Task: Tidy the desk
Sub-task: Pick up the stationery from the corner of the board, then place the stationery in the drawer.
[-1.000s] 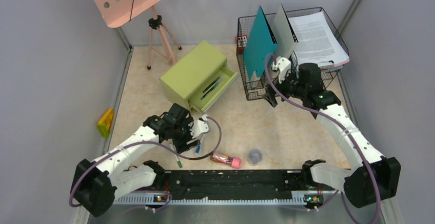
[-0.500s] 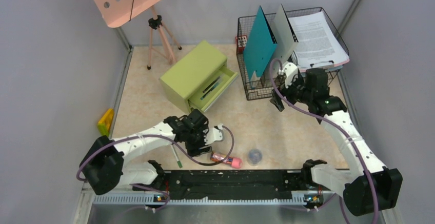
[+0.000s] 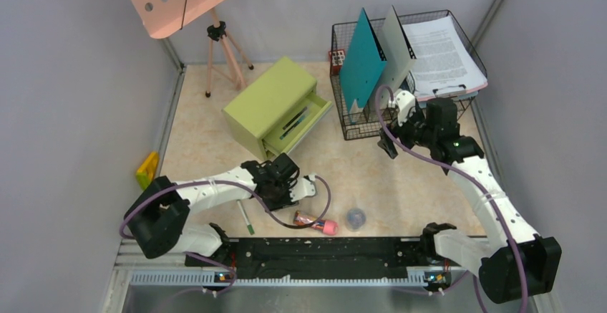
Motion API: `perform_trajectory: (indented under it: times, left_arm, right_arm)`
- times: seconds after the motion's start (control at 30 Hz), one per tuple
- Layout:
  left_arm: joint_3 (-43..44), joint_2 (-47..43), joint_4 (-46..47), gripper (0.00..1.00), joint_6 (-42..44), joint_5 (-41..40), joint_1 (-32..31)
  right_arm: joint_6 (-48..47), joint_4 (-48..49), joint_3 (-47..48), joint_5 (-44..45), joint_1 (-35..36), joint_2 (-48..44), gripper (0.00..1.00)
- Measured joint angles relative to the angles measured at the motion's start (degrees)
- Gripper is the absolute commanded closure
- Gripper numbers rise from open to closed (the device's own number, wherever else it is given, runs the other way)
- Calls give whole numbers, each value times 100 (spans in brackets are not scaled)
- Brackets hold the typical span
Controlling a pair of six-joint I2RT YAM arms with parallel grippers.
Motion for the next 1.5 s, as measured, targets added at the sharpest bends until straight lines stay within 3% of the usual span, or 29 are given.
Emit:
perform_trajectory:
  times: [0.4,0.7,0.93,1.17,1.5]
  left_arm:
    - [-205,-433,-498,100,179,-892,-2]
    - [599,-887,-1307,100,31,-999,-2]
    - [2225,-990,-1921,100,-201,-809,-2]
    - [4000,271,-1930,100,-680,-1191,201]
    - [5261,2378,-1910,91,-1132,-1598,901]
  right_arm:
    - [-2,-11,-9,-74,0,7,9]
    - [-2,-9,-9,-116,0,22,9]
    - [11,-11,-7,-122,0,22,9]
    - [92,-9,4,-114,0,22,9]
    - [173,-7,4,-153,-2,-68,9]
